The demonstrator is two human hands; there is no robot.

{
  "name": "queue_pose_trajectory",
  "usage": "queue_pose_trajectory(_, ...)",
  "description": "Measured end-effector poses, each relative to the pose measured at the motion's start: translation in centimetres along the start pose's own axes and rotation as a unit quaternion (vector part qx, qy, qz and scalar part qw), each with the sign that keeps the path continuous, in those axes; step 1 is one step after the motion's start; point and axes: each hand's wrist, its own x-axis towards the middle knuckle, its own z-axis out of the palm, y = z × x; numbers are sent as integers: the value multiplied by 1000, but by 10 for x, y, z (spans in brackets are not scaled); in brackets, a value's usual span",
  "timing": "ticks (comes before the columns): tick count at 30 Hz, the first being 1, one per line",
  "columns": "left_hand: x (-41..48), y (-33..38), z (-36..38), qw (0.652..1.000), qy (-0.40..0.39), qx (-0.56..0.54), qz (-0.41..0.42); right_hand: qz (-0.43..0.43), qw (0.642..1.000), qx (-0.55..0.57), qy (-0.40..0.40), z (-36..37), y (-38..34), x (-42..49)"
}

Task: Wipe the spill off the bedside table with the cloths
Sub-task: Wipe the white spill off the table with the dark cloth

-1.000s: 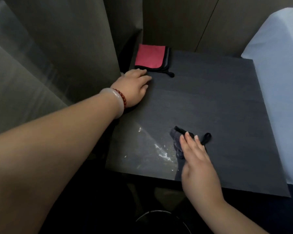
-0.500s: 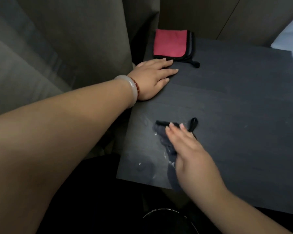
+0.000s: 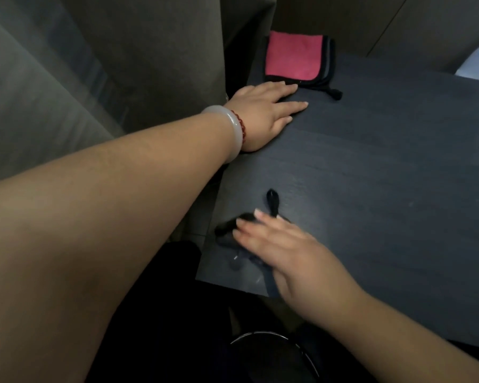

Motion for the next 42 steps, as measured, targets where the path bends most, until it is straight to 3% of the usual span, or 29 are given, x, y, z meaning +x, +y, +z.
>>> queue_pose_trajectory(4,-1,3,-1,1000,-8,3,-14,16,1000,-11,1,-8,10,46)
queue_pose_trajectory(9,-2,5,-2,1000,-19,0,-23,-97,992,-2,-77,-3,-1,-9)
queue_pose_trajectory(13,-2,6,0,1000,-9,-3,-20,-78,993,24,-87,-14,6,-44)
queue_pose_trajectory(21,-3,7,0,1000,-3,-1,-25,-86,993,33,-79,-1,2,3)
queue_pose_trajectory(26,0,6,2,1000,1,-2,-21,-40,996,54,-56,-35,31,-66)
queue_pose_trajectory(29,-1,8,2,1000,0,0,-21,-20,997,64,-44,-37,35,-60)
queue_pose_trajectory(35,-13,36,5,994,-4,-21,-111,75,992,82,62,-29,36,-52)
queue_pose_trajectory(42,-43,70,18,989,10,0,-149,70,994,68,52,-22,13,-123)
